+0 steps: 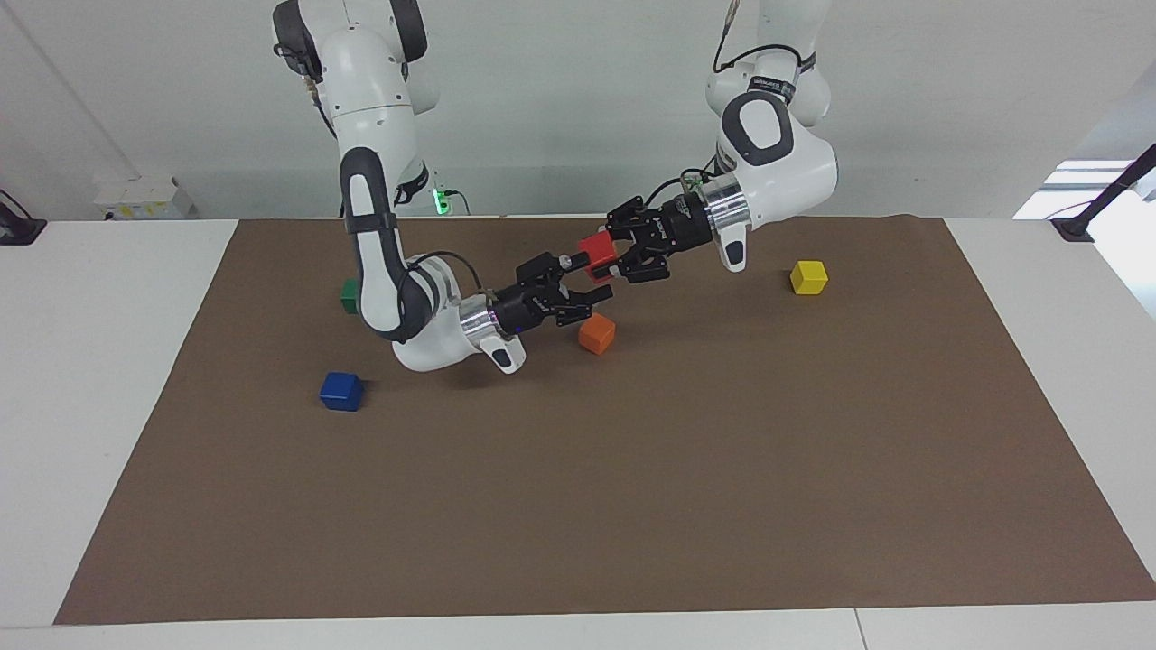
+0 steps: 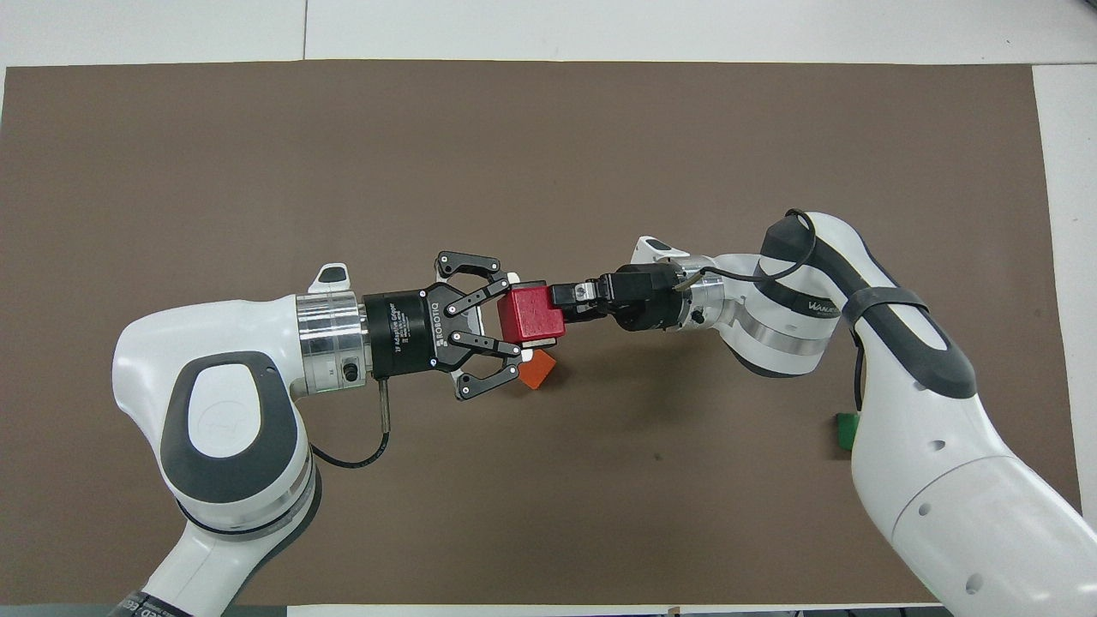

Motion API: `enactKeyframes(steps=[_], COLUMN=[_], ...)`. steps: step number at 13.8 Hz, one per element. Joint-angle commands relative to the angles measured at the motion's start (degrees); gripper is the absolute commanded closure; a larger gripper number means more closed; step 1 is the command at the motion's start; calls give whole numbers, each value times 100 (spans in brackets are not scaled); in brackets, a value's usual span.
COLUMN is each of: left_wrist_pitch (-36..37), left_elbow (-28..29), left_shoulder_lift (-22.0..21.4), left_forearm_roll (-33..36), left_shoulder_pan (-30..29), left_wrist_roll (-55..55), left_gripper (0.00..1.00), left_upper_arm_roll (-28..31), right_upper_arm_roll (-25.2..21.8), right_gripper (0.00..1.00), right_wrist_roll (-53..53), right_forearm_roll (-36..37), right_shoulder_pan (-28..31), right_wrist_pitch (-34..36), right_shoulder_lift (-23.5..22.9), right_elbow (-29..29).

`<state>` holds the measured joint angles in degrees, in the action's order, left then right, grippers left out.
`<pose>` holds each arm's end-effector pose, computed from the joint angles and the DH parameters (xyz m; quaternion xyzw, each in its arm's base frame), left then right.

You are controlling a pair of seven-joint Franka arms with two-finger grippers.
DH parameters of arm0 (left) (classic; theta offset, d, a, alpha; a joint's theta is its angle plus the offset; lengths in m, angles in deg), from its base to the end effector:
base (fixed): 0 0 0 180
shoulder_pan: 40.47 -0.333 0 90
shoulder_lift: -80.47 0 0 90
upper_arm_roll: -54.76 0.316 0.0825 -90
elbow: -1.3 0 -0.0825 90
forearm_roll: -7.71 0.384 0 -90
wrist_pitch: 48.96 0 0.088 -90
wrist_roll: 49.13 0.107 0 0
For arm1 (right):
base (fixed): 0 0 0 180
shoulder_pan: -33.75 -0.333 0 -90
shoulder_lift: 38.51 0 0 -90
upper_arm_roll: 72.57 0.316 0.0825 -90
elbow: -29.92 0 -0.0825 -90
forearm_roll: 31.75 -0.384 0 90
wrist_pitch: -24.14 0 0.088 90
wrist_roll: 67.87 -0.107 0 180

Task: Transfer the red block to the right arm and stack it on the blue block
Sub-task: 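Close the right gripper on the red block's far side, then open the left gripper and draw it back from the red block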

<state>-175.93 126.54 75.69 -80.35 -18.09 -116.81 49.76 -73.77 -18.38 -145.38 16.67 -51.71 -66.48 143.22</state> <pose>0.4680 -0.2799 0.4616 0.5429 0.6102 -0.3960 0.4197 0.5469 0.2762 0.3096 -0.5355 -0.0261 0.0542 0.8424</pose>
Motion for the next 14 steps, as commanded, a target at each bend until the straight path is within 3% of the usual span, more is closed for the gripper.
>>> enactKeyframes(steps=[1, 14], left_wrist_pitch=[-170, -706], left_elbow=[10, -61], left_shoulder_lift=[39, 188], left_forearm_roll=[-263, -527], left_shoulder_pan=[29, 240], left_wrist_roll=[115, 115], left_gripper=[100, 100], left_upper_arm_roll=[26, 8], right_upper_arm_roll=[-3, -11], right_gripper=[0, 0], right_wrist_roll=[-80, 17], right_forearm_roll=[51, 51], right_shoulder_pan=[12, 3], right_wrist_pitch=[-9, -44], right_shoulder_lift=[187, 179], right_elbow=[184, 175])
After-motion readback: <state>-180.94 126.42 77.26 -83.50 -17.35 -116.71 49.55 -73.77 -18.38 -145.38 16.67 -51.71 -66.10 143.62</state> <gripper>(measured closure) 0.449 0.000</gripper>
